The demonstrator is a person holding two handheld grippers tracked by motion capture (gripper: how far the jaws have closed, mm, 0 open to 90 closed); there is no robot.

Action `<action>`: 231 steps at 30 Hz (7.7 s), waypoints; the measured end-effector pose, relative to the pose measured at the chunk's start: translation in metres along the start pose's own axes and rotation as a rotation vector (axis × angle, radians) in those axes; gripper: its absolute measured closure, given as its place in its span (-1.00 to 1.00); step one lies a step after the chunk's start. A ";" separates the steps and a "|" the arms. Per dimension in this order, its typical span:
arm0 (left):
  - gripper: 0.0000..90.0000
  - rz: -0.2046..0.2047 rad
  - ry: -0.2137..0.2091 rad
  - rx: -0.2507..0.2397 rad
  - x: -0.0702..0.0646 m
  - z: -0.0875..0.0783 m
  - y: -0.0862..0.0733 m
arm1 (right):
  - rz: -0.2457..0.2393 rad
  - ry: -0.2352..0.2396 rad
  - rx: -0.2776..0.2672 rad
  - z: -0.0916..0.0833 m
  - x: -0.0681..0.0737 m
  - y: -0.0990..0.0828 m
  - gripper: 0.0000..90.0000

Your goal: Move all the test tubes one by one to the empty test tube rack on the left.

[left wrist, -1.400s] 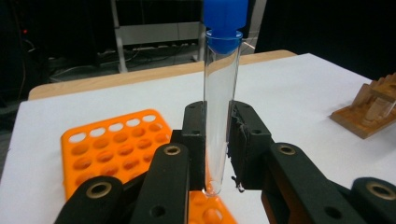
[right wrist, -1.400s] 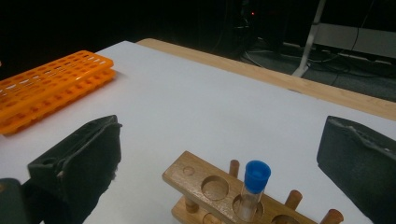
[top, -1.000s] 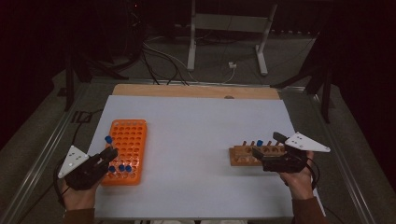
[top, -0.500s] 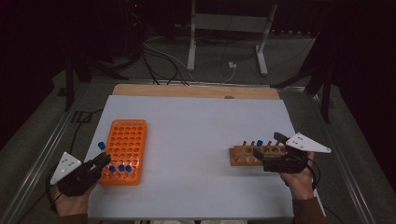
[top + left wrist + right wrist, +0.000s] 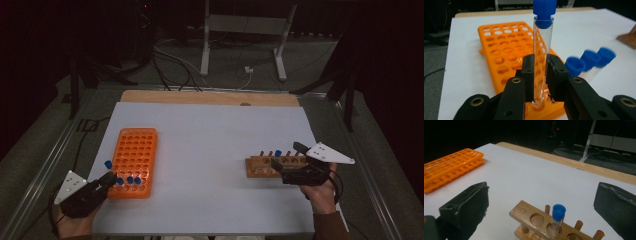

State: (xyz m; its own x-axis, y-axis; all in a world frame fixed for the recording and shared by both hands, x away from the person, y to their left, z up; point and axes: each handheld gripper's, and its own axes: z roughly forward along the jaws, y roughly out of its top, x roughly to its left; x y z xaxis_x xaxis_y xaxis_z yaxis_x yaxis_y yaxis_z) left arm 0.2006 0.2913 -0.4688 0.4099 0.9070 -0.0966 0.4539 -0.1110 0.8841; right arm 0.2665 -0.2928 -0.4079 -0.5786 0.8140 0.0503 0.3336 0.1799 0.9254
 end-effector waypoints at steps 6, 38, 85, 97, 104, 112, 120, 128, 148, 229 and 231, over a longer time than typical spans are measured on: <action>0.74 0.019 0.002 0.086 0.000 0.003 -0.007 | 0.002 0.002 -0.001 0.000 0.000 0.000 -1.00; 0.56 0.067 0.008 0.194 -0.004 0.004 -0.010 | 0.004 -0.003 0.008 0.001 -0.004 -0.002 -1.00; -0.98 0.076 -0.155 -0.112 -0.043 0.017 0.056 | 0.002 -0.048 0.135 0.031 -0.027 -0.031 0.21; -0.98 0.069 -0.162 -0.100 -0.051 0.026 0.061 | -0.065 -0.042 0.186 0.040 -0.022 -0.037 0.66; -0.98 0.067 -0.163 -0.096 -0.056 0.030 0.065 | -0.068 -0.034 0.185 0.038 -0.021 -0.036 0.70; -0.98 0.081 -0.179 -0.097 -0.067 0.036 0.072 | -0.062 -0.048 0.117 0.023 -0.020 -0.019 0.71; -0.98 0.094 -0.200 -0.098 -0.081 0.044 0.078 | -0.090 -0.052 0.060 0.007 -0.012 0.003 0.71; -0.98 0.115 -0.237 -0.104 -0.100 0.054 0.084 | -0.114 -0.030 0.030 0.005 -0.002 0.018 0.71; -0.95 0.165 -0.325 -0.066 -0.154 0.091 0.083 | -0.137 0.134 0.050 0.041 0.053 0.027 0.71; 0.74 0.173 -0.346 -0.064 -0.153 0.108 0.087 | -0.101 0.181 0.096 0.049 0.063 0.009 -0.98; 0.74 0.165 -0.334 -0.069 -0.148 0.104 0.088 | -0.098 0.161 0.097 0.047 0.059 0.008 -1.00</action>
State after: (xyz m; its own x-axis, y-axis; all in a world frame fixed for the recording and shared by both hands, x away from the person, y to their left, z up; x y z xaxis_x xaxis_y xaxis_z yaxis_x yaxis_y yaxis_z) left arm 0.2626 0.1049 -0.4240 0.7132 0.6959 -0.0841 0.3105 -0.2060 0.9280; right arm 0.2696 -0.2175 -0.4154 -0.7207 0.6926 0.0280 0.3350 0.3126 0.8888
